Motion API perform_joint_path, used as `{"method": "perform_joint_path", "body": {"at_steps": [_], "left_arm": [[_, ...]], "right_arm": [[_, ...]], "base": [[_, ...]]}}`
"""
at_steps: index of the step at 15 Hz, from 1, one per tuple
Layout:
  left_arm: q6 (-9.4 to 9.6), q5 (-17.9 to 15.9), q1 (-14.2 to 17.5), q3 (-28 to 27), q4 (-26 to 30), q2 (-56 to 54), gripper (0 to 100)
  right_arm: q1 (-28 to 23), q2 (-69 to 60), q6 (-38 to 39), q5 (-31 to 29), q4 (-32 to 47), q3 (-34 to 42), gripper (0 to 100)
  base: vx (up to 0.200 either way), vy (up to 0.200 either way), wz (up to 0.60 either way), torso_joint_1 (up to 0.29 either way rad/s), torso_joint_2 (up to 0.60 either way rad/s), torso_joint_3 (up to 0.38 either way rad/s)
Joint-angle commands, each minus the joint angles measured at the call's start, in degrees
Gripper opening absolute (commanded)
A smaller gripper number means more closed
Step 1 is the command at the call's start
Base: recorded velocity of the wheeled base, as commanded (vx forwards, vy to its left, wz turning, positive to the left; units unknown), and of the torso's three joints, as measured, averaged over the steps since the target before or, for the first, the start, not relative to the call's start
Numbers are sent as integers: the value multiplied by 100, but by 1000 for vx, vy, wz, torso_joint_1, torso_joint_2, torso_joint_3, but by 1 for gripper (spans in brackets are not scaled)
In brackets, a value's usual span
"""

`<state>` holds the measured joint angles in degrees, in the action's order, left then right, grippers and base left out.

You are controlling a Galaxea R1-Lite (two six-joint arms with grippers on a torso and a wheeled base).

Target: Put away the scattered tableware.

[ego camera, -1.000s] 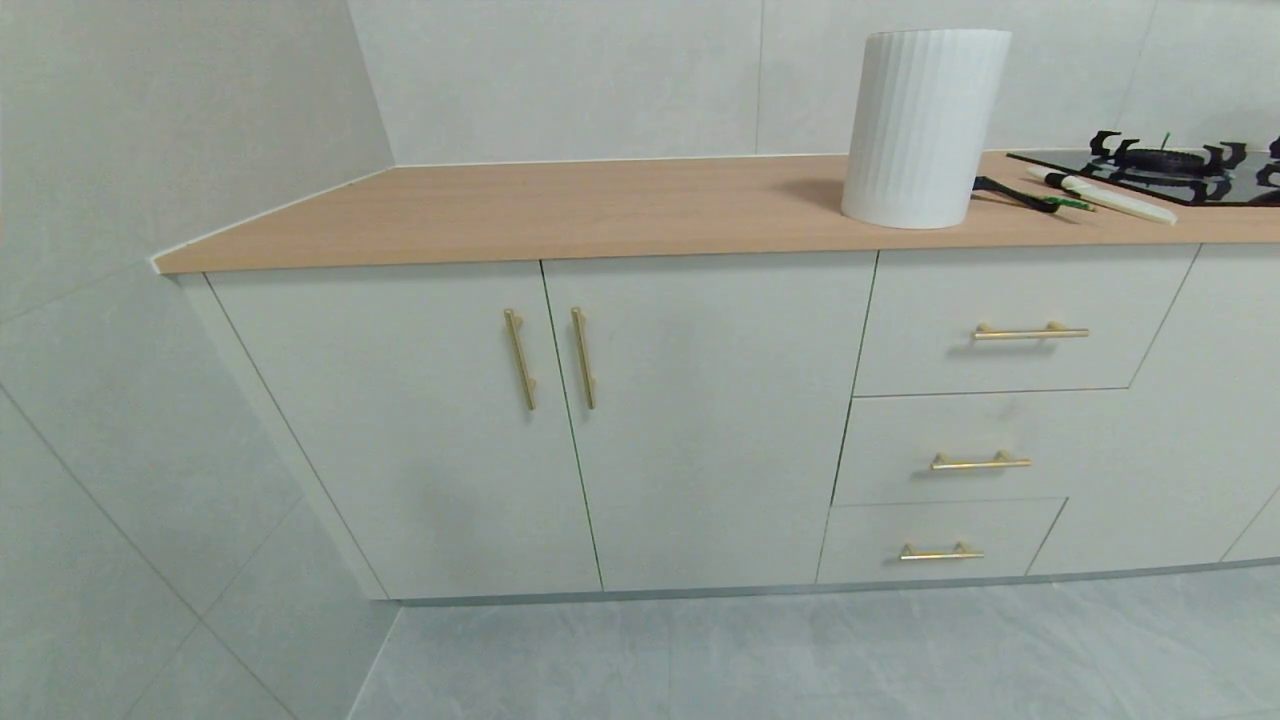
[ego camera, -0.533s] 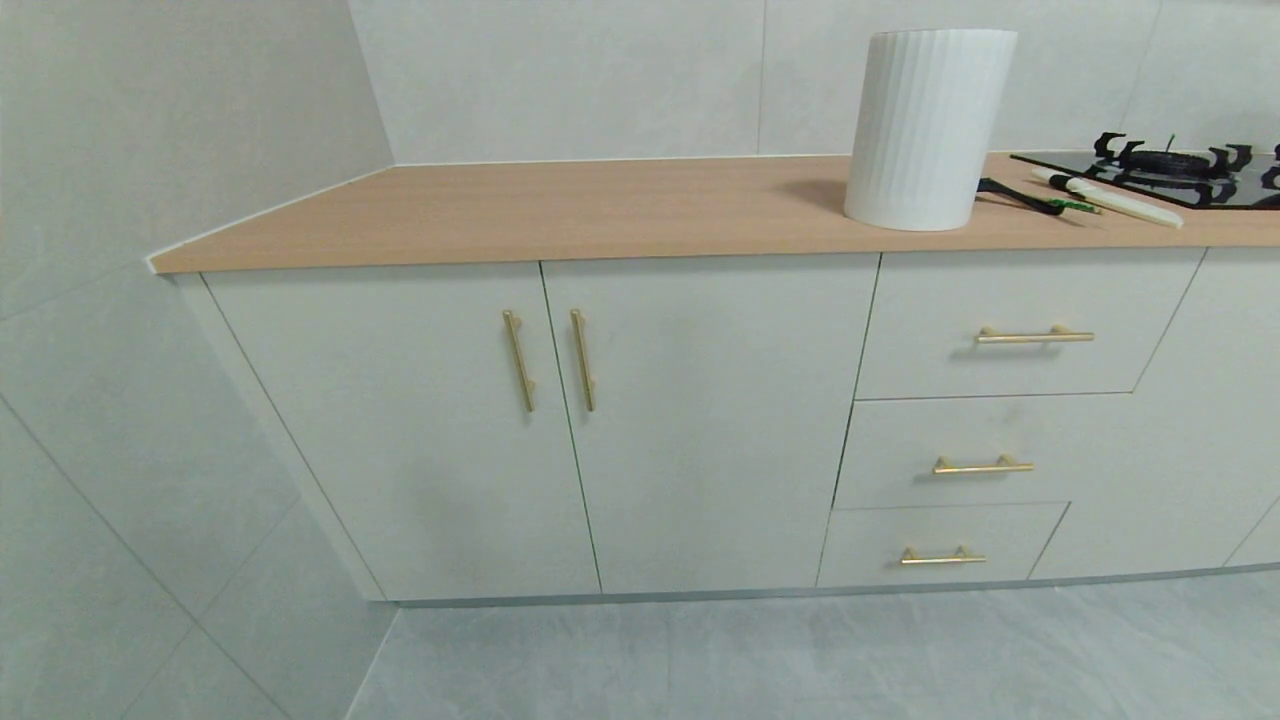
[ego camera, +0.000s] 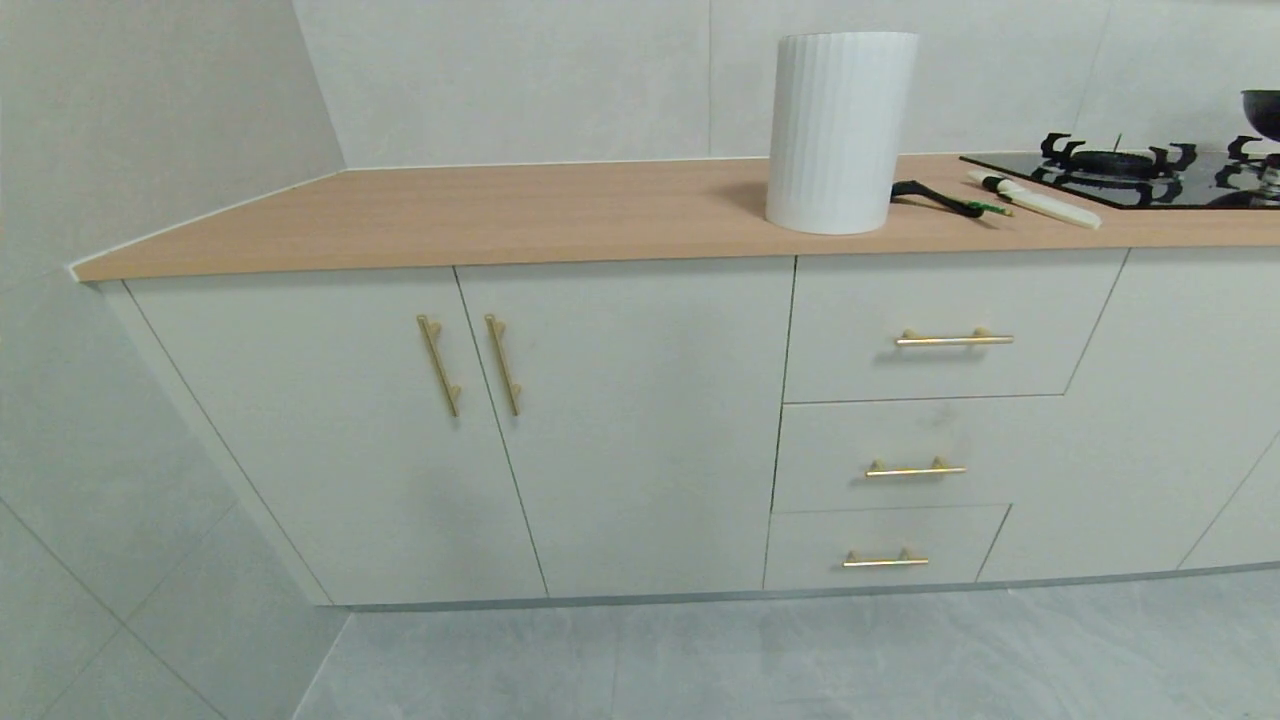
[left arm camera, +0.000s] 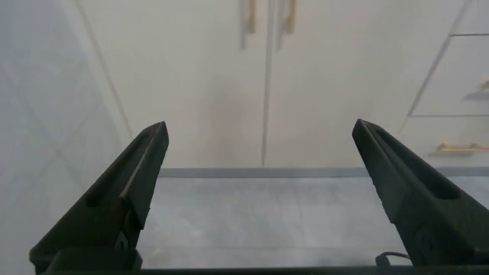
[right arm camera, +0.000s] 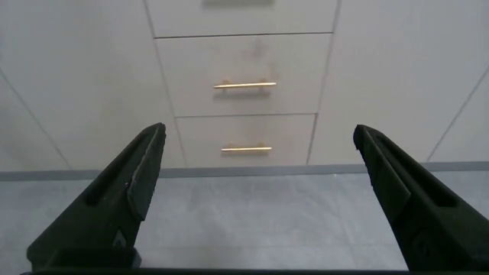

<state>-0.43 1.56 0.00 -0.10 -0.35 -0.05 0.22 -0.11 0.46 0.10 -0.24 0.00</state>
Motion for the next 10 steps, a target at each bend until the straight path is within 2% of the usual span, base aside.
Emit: {"method": "perform_joint_path", "body": {"at_steps": [1,5,10], "left_arm": [[-1,2,0,1,0,5,100],[-10,11,0,1,0,5,100],[-1,2,0,1,0,5,100]], "right_arm": [[4,11,-2,-1,-2,0,100],[4,11,6,-1,-2,0,100],[4,11,6,-1,-2,0,100]], "base": [[0,-200,0,2,2,2],[0,-200,0,4,2,4],[0,0,0,0,0,0]]}}
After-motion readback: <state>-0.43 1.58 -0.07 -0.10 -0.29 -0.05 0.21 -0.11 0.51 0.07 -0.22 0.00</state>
